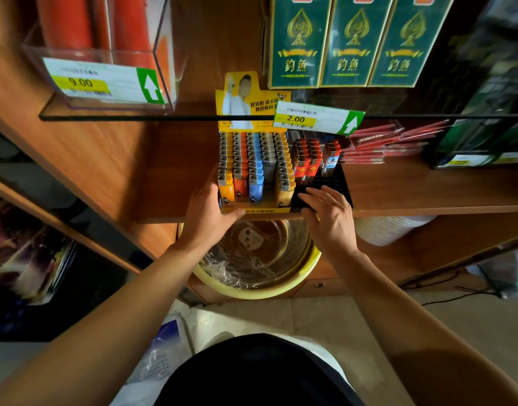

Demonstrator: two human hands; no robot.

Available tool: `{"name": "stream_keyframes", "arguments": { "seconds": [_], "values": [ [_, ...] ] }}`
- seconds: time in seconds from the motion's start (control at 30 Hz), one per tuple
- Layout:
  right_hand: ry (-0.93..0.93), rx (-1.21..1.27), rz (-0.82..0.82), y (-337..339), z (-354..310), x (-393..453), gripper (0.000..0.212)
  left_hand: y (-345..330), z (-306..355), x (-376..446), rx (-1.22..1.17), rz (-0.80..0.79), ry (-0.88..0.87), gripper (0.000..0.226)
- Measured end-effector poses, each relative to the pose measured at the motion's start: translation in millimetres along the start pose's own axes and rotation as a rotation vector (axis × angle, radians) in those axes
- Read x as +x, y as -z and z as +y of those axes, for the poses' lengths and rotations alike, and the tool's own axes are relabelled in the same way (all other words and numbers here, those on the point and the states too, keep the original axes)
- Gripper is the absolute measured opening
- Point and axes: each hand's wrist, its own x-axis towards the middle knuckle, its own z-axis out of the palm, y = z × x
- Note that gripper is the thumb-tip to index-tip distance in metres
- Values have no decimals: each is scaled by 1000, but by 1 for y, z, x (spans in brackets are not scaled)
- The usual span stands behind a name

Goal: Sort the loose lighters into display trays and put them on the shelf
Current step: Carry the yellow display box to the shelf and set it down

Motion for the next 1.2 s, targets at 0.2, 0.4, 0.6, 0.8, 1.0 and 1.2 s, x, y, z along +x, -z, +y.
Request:
{"name": "stream_keyframes", "arguments": {
  "seconds": [0.2,0.4,0.6,0.8,1.0,1.2],
  "values": [
    [-31,18,-21,-1,-1,1,30,-3,7,2,26,16,-6,57],
    [-39,34,-31,0,-3,2,30,-4,0,3,18,-16,27,58],
    [-45,20,-80,2,-5,4,31,-5,0,3,6,-34,60,58],
    [-33,-58,-210,13,-12,4,46,-2,4,-5,-30,-15,68,76],
    [-35,-76,-173,36,-24,-33,59,10,8,-50,27,70,-44,80],
    [-42,-135,-256,69,-13,-72,69,-7,47,-95,106,-46,-224,66]
  ]
}}
